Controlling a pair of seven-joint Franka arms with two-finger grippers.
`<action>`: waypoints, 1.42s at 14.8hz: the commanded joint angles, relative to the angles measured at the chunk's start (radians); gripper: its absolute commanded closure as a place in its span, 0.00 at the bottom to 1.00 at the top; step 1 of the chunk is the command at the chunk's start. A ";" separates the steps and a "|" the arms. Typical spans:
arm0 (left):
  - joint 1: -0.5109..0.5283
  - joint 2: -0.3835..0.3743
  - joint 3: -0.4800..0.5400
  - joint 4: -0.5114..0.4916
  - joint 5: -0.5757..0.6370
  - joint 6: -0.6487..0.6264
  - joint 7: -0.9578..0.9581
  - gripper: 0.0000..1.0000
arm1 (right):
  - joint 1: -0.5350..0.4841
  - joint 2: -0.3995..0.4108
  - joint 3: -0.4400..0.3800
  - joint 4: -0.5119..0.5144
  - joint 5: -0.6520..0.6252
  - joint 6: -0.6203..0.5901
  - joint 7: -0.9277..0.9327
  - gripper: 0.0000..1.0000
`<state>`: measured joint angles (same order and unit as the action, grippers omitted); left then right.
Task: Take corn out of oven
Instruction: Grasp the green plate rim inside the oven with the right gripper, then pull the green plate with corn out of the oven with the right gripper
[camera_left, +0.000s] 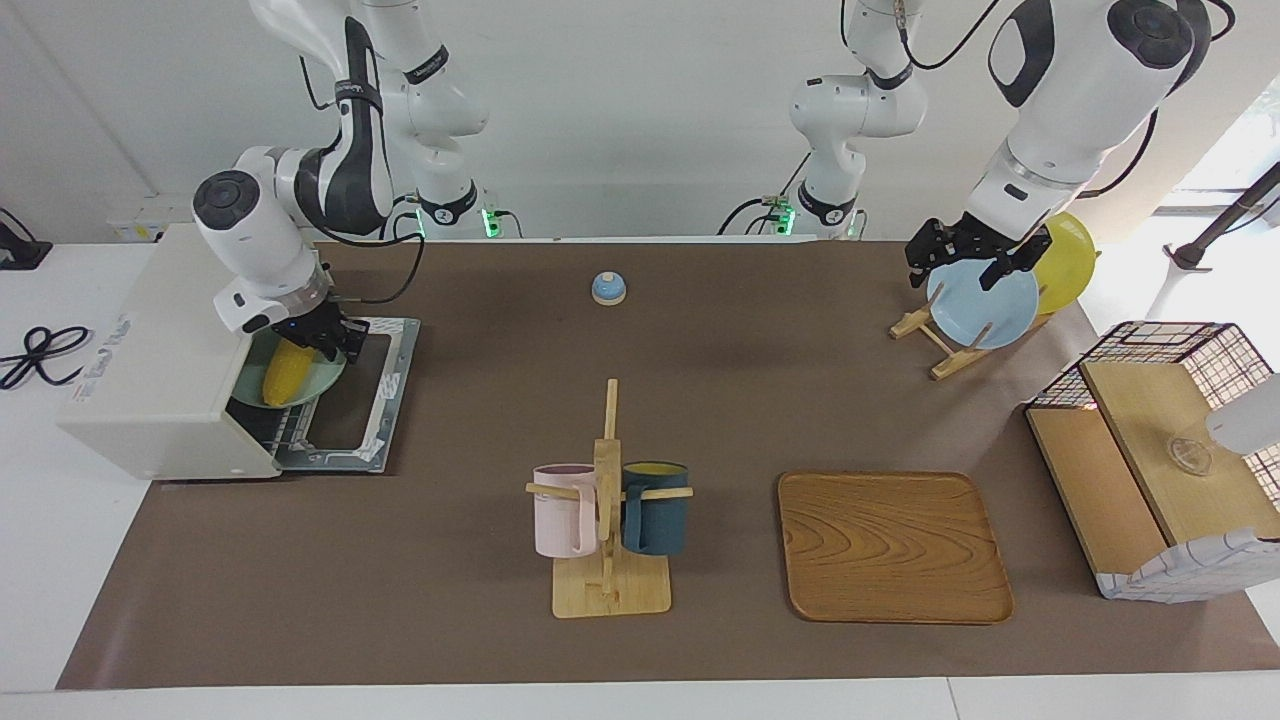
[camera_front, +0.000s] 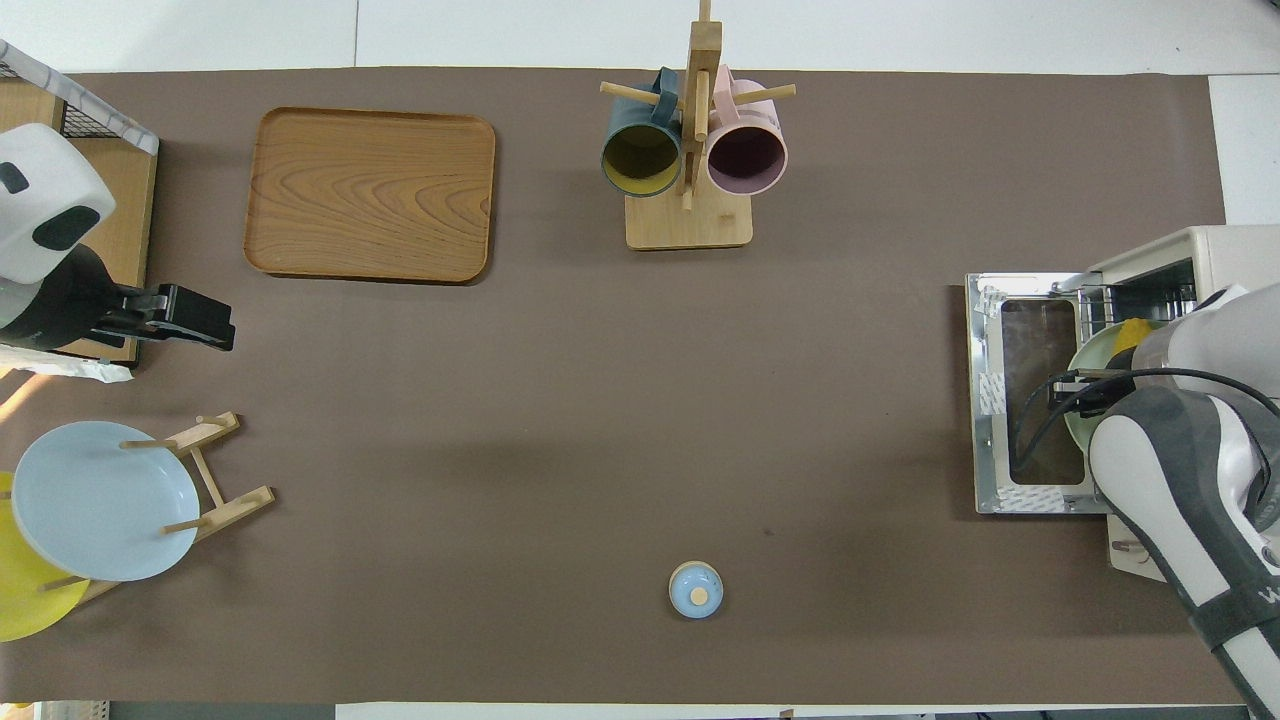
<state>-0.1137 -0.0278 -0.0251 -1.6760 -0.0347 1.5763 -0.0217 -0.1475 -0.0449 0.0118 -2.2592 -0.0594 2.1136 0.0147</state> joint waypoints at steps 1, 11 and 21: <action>0.008 -0.009 -0.009 0.002 0.016 -0.010 0.000 0.00 | -0.012 -0.033 0.008 -0.039 -0.010 0.023 -0.025 0.68; 0.008 -0.009 -0.009 0.002 0.016 -0.010 0.000 0.00 | 0.076 0.003 0.036 0.085 -0.036 -0.117 -0.063 1.00; 0.008 -0.009 -0.009 0.002 0.016 -0.010 0.000 0.00 | 0.434 0.201 0.039 0.467 -0.079 -0.394 0.387 1.00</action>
<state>-0.1137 -0.0279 -0.0251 -1.6760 -0.0347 1.5763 -0.0217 0.2309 0.0870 0.0524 -1.8946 -0.1234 1.7692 0.3234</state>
